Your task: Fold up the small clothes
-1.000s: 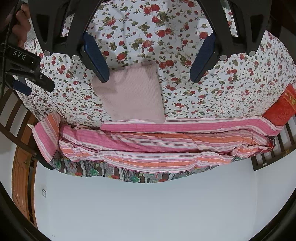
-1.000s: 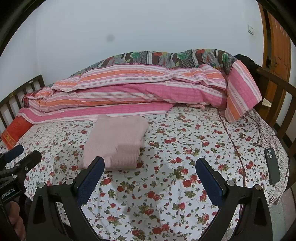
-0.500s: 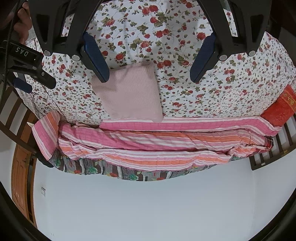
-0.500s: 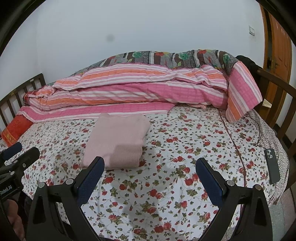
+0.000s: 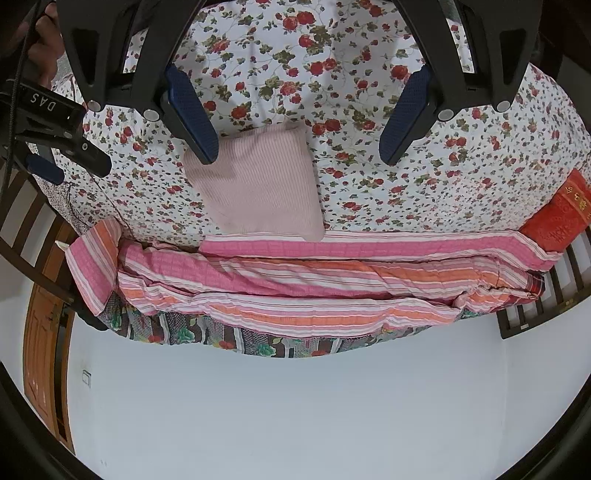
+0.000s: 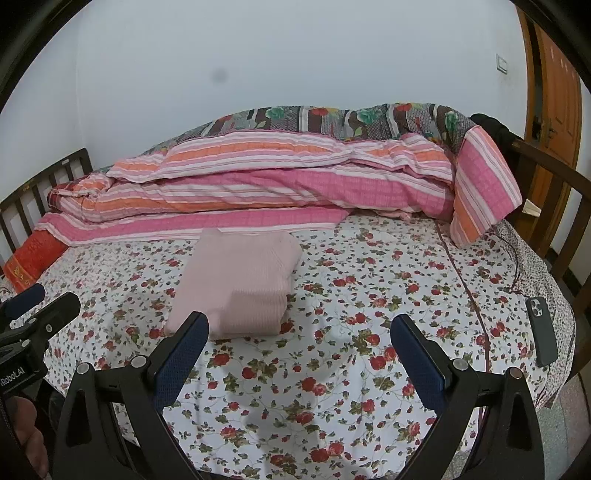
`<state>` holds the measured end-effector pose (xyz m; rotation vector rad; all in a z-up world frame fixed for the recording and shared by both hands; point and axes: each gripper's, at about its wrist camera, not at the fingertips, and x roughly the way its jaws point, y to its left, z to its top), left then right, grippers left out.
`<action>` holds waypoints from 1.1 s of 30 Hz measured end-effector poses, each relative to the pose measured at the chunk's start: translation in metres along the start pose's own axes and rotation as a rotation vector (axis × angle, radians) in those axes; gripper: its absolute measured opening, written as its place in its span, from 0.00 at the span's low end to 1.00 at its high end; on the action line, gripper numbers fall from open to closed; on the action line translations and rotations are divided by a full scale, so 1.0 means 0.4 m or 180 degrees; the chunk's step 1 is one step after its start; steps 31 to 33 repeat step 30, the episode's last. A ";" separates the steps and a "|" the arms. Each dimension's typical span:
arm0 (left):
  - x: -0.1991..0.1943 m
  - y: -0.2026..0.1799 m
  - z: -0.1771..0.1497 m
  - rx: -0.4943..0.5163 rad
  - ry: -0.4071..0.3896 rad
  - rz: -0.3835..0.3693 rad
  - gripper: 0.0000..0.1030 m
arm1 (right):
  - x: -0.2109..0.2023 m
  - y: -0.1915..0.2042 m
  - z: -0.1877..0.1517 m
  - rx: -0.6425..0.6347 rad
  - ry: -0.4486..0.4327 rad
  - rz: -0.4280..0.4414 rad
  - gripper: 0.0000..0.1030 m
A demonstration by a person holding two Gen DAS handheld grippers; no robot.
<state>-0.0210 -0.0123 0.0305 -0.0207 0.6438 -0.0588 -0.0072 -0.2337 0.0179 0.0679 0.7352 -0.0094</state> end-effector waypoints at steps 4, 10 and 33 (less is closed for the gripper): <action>-0.001 -0.003 -0.001 -0.0005 -0.0001 0.0002 0.86 | -0.003 0.002 0.000 -0.0002 -0.0005 0.0001 0.95; -0.005 -0.003 0.001 -0.0002 -0.0007 0.0010 0.86 | -0.009 0.006 0.001 0.0004 -0.0010 0.0002 0.95; -0.006 -0.008 0.018 -0.0001 -0.0013 -0.0062 0.86 | -0.024 0.012 0.009 0.0008 -0.0041 0.0017 0.95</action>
